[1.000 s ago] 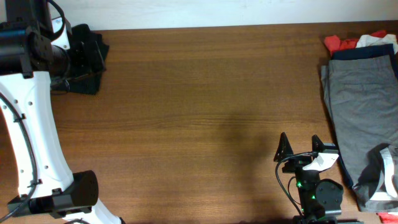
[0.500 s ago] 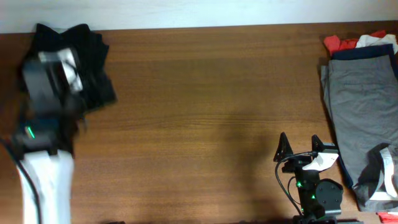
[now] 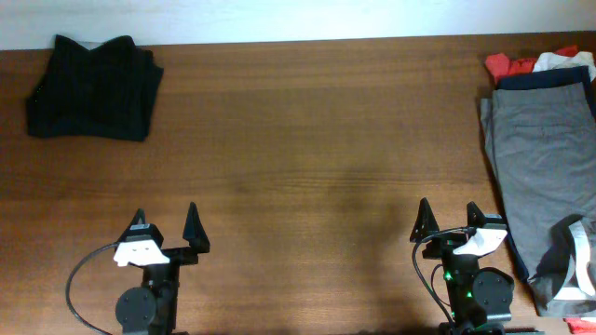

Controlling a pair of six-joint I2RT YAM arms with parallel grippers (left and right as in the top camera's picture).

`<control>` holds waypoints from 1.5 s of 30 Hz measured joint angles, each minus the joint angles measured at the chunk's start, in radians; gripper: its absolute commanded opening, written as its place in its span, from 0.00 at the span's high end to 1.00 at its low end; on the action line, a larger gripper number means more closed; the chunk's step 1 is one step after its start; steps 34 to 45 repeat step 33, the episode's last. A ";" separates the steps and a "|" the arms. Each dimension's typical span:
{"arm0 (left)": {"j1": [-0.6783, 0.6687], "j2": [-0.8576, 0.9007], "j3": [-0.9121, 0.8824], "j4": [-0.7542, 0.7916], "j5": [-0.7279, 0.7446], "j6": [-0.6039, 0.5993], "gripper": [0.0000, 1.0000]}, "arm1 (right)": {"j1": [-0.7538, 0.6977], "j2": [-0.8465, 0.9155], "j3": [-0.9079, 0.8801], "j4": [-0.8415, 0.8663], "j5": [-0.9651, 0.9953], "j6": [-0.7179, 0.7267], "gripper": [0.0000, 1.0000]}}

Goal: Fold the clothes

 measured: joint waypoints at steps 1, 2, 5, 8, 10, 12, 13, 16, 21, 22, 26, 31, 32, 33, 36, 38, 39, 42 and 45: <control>0.000 -0.034 -0.005 -0.034 -0.008 0.000 0.01 | 0.000 0.000 0.000 0.000 0.000 0.000 0.01; 0.000 -0.049 -0.007 -0.050 -0.013 0.000 0.01 | 0.000 -0.001 0.000 0.000 0.000 -0.001 0.01; 0.000 -0.054 -0.008 -0.111 -0.020 0.000 0.01 | 0.000 -0.001 0.000 0.000 0.000 0.000 0.01; 0.000 -0.054 -0.008 -0.111 -0.020 0.000 0.01 | 0.000 -0.001 0.000 0.000 0.000 0.000 0.01; 0.000 -0.054 -0.008 -0.111 -0.020 0.000 0.01 | 0.000 -0.001 0.000 0.000 0.000 0.000 0.01; 0.000 -0.054 -0.008 -0.111 -0.020 0.000 0.01 | 0.000 -0.001 0.000 0.000 0.000 0.000 0.01; 0.000 -0.054 -0.008 -0.111 -0.020 0.000 0.01 | 0.000 -0.001 0.000 0.000 0.000 0.000 0.01; 0.000 -0.054 -0.008 -0.111 -0.020 0.000 0.01 | 0.000 -0.001 0.000 0.000 0.000 0.000 0.01; 0.000 -0.054 -0.008 -0.111 -0.020 0.000 0.01 | 0.000 -0.001 0.000 0.000 0.000 0.000 0.01; 0.000 -0.054 -0.008 -0.111 -0.020 0.000 0.01 | 0.000 -0.001 0.000 0.000 0.000 0.000 0.01; 0.000 -0.054 -0.008 -0.111 -0.020 0.000 0.01 | 0.000 -0.001 0.000 0.000 0.000 0.000 0.01; 0.000 -0.054 -0.008 -0.111 -0.020 0.000 0.01 | 0.000 -0.001 0.000 0.000 0.000 0.000 0.01; 0.000 -0.054 -0.008 -0.111 -0.020 0.000 0.01 | 0.000 -0.001 0.000 0.000 0.000 0.000 0.01; 0.000 -0.054 -0.008 -0.111 -0.020 0.000 0.01 | 0.000 -0.001 0.000 0.000 0.000 0.000 0.01; 0.000 -0.054 -0.008 -0.111 -0.020 0.000 0.01 | 0.000 -0.001 0.000 0.000 0.000 0.000 0.01; 0.000 -0.054 -0.008 -0.111 -0.020 0.000 0.01 | 0.000 -0.001 0.000 0.000 0.000 0.000 0.01; 0.000 -0.054 -0.008 -0.111 -0.020 0.000 0.01 | 0.000 -0.001 0.000 0.000 0.000 0.000 0.01; 0.000 -0.054 -0.008 -0.111 -0.020 0.000 0.01 | 0.000 -0.001 0.000 0.000 0.000 0.000 0.01; 0.000 -0.054 -0.008 -0.111 -0.020 0.000 0.01 | 0.000 -0.001 0.000 0.000 0.000 0.000 0.01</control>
